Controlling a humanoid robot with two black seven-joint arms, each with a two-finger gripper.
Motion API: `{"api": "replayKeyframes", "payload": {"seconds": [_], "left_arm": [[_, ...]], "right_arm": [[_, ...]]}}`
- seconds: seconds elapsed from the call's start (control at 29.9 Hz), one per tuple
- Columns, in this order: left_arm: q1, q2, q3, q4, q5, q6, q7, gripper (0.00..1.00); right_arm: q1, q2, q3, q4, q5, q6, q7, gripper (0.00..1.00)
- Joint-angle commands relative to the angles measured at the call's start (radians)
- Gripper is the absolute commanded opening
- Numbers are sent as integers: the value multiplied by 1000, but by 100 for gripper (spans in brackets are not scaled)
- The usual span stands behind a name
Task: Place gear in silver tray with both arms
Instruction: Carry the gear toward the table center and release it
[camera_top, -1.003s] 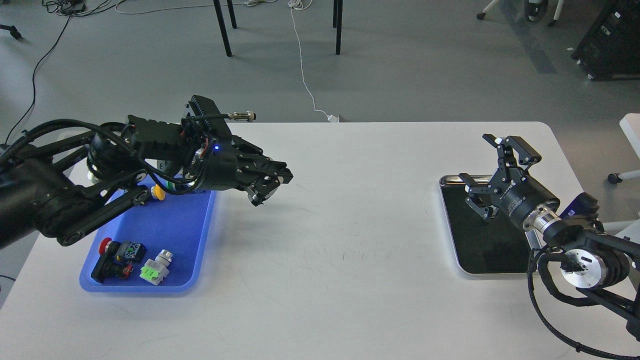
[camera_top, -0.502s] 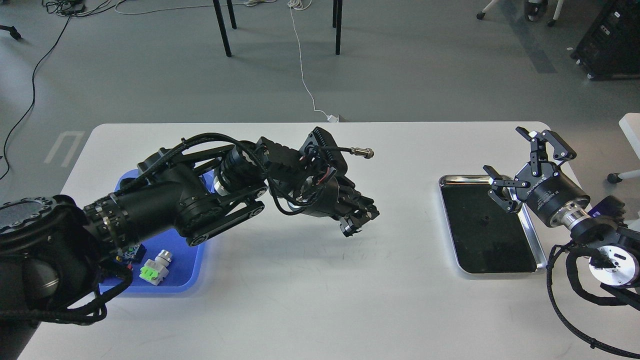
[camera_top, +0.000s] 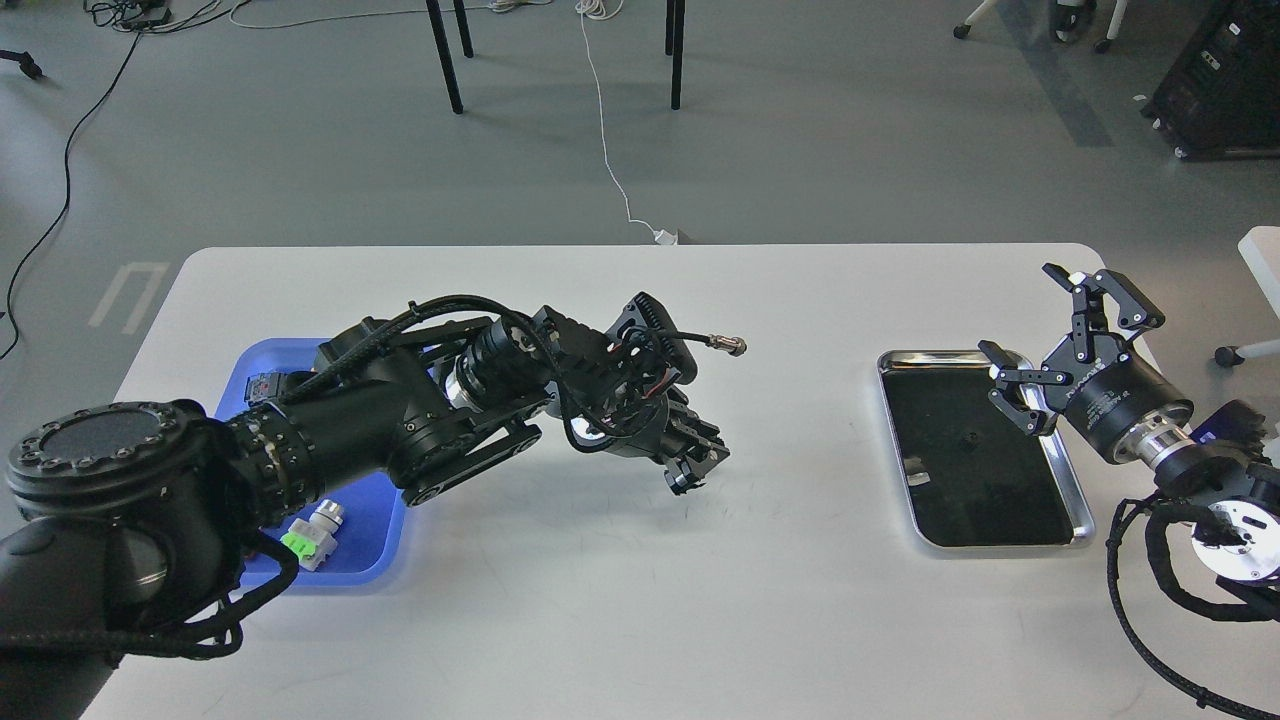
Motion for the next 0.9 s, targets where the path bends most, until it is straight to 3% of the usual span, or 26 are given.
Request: {"api": "replayKeyframes", "payload": {"seconds": [0.0, 0.57, 0.6, 0.7, 0.74, 0.87], "left_arm": [[11, 0, 5, 12, 0, 1, 0, 18], [40, 0, 43, -34, 0, 1, 0, 23], [41, 0, 43, -34, 0, 1, 0, 29], [40, 0, 40, -34, 0, 3, 0, 66], [38, 0, 39, -34, 0, 6, 0, 73], [18, 0, 31, -48, 0, 38, 0, 87]], "right_arm": [[-4, 0, 0, 0, -2, -1, 0, 97], [-4, 1, -9, -1, -8, -6, 0, 97], [-4, 1, -9, 0, -8, -6, 0, 97], [-4, 1, -11, 0, -8, -6, 0, 97], [-4, 1, -11, 0, -8, -6, 0, 97], [-4, 3, -12, 0, -8, -6, 0, 97]]}}
